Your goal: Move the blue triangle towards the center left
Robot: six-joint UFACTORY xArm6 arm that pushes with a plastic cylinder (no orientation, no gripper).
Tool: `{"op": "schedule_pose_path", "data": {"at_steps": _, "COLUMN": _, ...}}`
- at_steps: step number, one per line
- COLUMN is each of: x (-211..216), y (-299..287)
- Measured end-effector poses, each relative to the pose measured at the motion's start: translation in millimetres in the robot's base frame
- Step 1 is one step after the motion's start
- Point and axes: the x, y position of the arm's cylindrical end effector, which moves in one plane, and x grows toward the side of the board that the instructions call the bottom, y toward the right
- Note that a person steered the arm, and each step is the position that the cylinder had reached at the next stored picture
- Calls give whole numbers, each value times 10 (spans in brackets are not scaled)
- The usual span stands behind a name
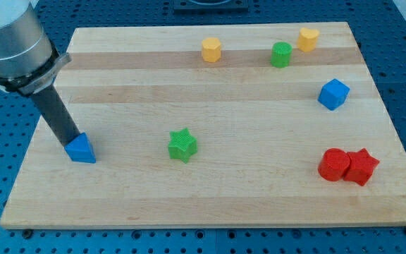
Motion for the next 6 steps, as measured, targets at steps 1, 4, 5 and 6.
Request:
{"op": "schedule_pose_path", "data": {"at_steps": 1, "x": 278, "y": -126}}
{"op": "schedule_pose_path", "data": {"at_steps": 4, "x": 671, "y": 294}}
{"op": "schedule_pose_path", "data": {"at_steps": 5, "x": -66, "y": 294}}
{"op": "schedule_pose_path", "data": {"at_steps": 6, "x": -411, "y": 293}}
